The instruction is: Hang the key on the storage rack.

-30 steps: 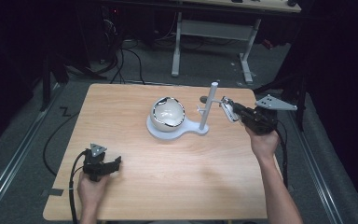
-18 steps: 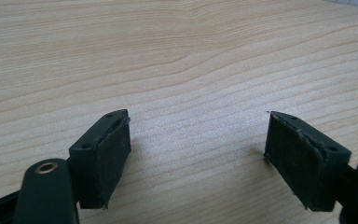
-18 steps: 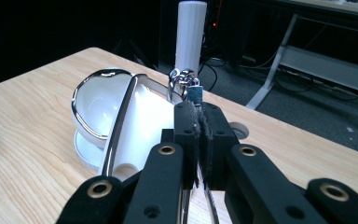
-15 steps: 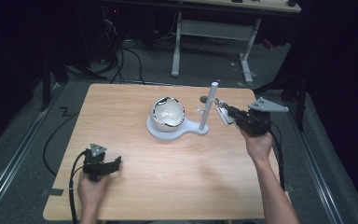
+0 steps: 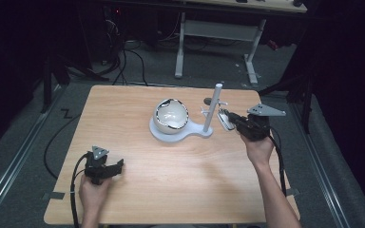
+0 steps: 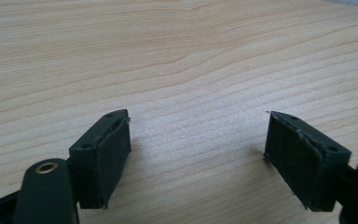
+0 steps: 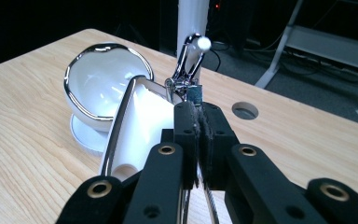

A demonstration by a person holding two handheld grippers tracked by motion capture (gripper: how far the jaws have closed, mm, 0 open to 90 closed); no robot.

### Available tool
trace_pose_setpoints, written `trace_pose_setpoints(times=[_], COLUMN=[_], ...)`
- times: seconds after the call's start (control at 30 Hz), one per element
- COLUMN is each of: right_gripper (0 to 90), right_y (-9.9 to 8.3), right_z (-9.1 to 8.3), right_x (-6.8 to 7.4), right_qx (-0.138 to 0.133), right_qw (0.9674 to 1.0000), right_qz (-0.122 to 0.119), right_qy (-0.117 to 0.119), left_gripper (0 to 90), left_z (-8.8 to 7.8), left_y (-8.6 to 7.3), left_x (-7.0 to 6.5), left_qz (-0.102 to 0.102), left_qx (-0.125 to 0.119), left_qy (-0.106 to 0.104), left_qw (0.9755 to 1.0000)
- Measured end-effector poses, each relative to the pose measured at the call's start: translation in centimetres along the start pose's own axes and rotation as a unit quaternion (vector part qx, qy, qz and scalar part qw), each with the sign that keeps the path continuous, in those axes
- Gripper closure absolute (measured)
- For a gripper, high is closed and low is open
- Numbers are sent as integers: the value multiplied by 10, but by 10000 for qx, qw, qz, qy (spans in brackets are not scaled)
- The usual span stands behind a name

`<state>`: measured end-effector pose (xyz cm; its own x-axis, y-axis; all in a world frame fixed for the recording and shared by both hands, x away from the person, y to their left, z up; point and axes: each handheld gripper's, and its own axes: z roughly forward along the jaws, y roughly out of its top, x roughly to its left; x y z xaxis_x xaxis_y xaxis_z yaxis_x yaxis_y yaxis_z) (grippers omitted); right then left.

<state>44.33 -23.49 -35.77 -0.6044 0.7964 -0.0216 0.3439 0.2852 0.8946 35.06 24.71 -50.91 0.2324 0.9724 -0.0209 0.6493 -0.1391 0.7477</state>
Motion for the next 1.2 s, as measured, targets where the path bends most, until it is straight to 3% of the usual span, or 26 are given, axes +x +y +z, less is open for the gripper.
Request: trace_pose_setpoints(times=[0.43, 0.87, 1.2], right_gripper=[862, 852, 841], right_y=[-11, -14, -19], right_z=[18, 34, 41], right_x=[-7, -4, -6], right_qx=[83, 182, 219], right_qw=[9996, 9995, 9992], right_qz=[268, 200, 277], right_qy=[9, -138, -165], left_gripper=[228, 229, 229], left_z=[0, 0, 0], left_y=[0, 0, 0], left_x=[0, -1, -1], left_qz=[10, 14, 20], left_qx=[6, 7, 12], left_qy=[7, 13, 19], left_qw=[10000, 10000, 10000])
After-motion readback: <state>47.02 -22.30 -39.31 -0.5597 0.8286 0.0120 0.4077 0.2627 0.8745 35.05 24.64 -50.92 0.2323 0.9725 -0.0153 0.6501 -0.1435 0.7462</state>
